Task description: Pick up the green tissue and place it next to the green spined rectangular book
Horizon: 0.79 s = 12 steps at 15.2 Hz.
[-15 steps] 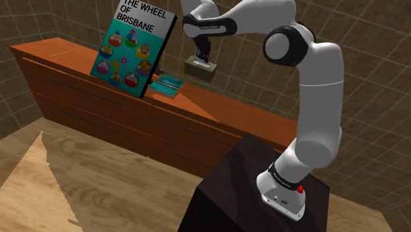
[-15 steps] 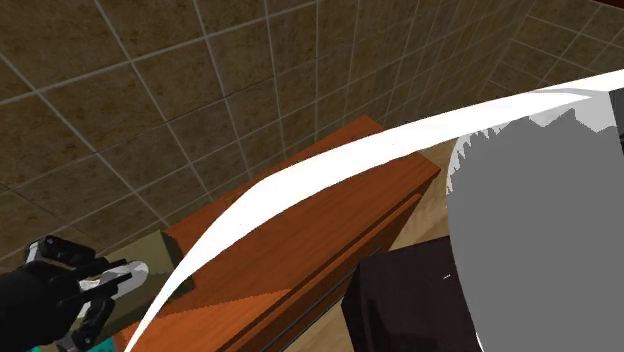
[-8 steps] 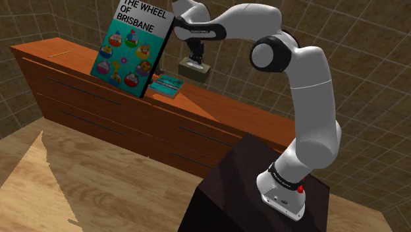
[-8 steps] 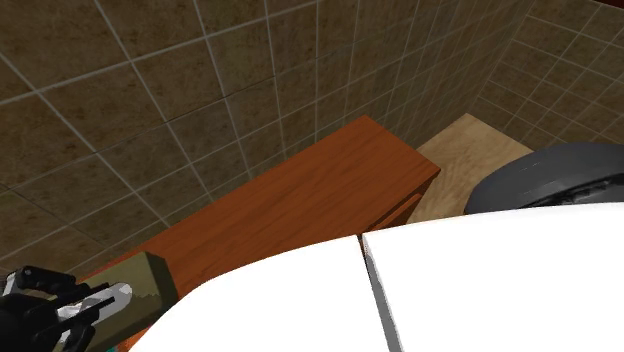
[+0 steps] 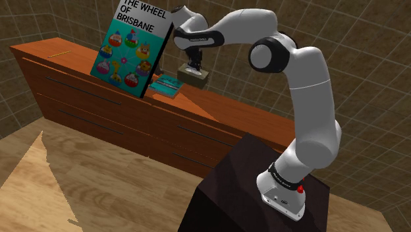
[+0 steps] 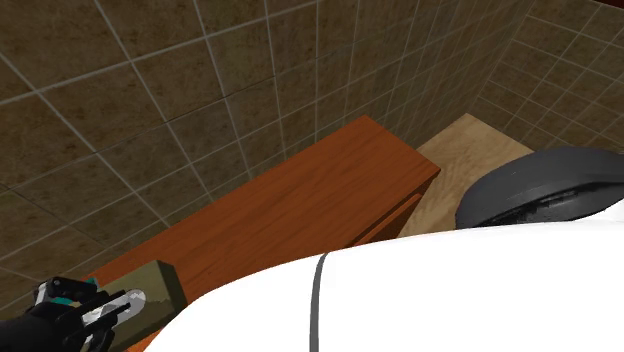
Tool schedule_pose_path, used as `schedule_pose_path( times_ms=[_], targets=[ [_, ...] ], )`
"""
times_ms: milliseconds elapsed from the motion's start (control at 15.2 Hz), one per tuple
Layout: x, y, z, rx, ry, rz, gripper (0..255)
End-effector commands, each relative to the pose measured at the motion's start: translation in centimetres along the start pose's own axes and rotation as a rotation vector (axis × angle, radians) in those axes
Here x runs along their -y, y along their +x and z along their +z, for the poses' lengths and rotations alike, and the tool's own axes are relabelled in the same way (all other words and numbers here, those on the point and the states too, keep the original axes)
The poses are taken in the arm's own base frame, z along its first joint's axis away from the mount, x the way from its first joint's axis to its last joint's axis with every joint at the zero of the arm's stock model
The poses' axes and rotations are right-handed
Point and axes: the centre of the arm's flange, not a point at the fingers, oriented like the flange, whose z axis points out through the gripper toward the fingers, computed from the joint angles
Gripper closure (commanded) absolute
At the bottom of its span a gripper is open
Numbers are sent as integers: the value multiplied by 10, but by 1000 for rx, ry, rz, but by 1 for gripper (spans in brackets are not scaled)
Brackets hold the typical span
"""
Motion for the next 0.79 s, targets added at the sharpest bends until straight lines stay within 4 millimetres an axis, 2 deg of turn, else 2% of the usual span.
schedule_pose_path(
  times_ms=[0,726],
  targets=[
    [5,3,9,-1,0,0,255],
    [33,19,57,-1,0,0,255]
  ],
)
